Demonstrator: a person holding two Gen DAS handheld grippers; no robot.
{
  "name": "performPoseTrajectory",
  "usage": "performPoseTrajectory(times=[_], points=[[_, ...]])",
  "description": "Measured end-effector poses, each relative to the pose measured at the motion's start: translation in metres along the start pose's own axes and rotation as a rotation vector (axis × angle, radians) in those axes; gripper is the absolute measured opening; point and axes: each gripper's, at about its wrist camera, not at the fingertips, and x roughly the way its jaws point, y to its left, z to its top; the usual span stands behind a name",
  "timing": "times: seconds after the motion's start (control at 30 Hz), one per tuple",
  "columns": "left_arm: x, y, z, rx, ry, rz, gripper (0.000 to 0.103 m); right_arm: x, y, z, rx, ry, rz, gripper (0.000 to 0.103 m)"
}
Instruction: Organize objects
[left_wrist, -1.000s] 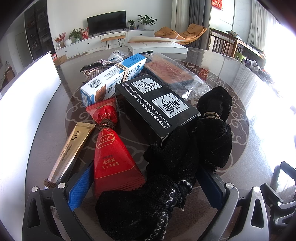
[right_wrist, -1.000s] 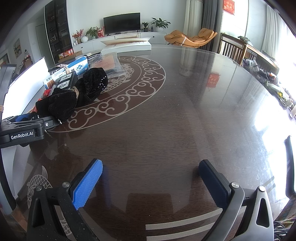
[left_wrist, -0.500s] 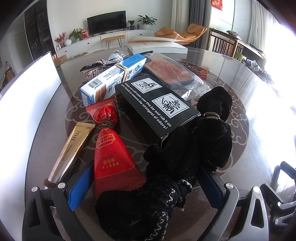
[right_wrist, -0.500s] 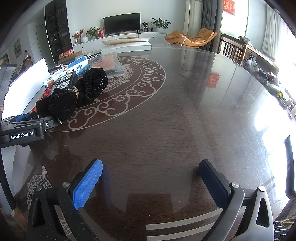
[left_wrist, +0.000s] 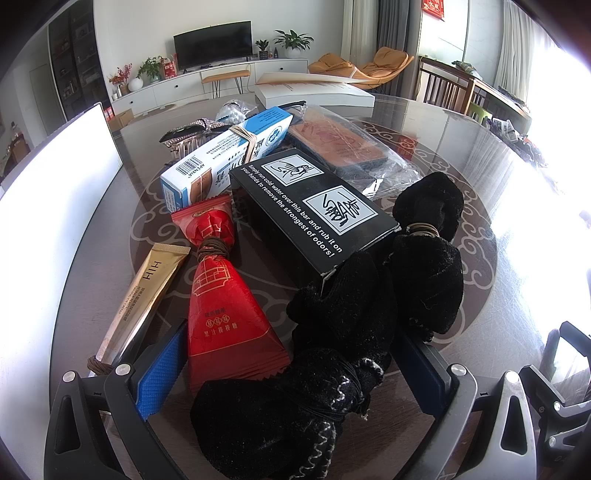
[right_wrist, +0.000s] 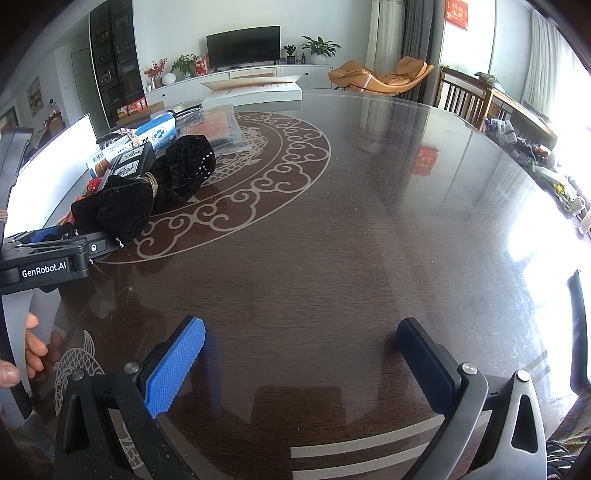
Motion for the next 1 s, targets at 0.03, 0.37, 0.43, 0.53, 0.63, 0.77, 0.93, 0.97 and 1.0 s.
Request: performPoseTrajectory(times=[0.03, 0.37, 0.43, 0.53, 0.63, 0.77, 0.93, 0.97, 1.0], points=[[0.000, 0.000, 0.001, 0.016, 0.027, -0.012, 0.103, 0.000, 0.000, 0.000, 0.000, 0.000, 0.000, 0.103], [-0.057, 0.021, -0.033, -0.015, 0.022, -0.096, 0.103, 0.000, 0.000, 0.000, 0.000, -0.001, 0.000, 0.103], [-0.069, 0.027, -0.037, -0.008, 0.018, -0.085, 0.103, 0.000, 0.000, 0.000, -0.001, -0.001, 0.000, 0.103], [-0.079, 0.042, -0.044, -0.030, 0.041, -0.112, 0.103, 0.000, 0.000, 0.001, 0.000, -0.001, -0.001, 0.103], [-0.084, 0.057, -0.054, -0.048, 0.037, -0.102, 0.103, 0.000, 0.000, 0.000, 0.000, -0.001, 0.000, 0.103], [-0.087, 0.061, -0.056, -0.008, 0.018, -0.067, 0.103, 0.000, 0.000, 0.002, 0.000, -0.003, -0.001, 0.103], [-0.079, 0.062, -0.022, -0.029, -0.019, -0.058, 0.103, 0.000, 0.000, 0.001, 0.000, -0.003, 0.000, 0.103], [-0.074, 0.065, -0.012, -0.052, -0.021, -0.047, 0.103, 0.000, 0.000, 0.001, 0.000, -0.003, 0.000, 0.103], [-0.067, 0.069, -0.001, -0.076, -0.016, -0.043, 0.103, 0.000, 0.000, 0.001, 0.000, -0.003, 0.000, 0.103]])
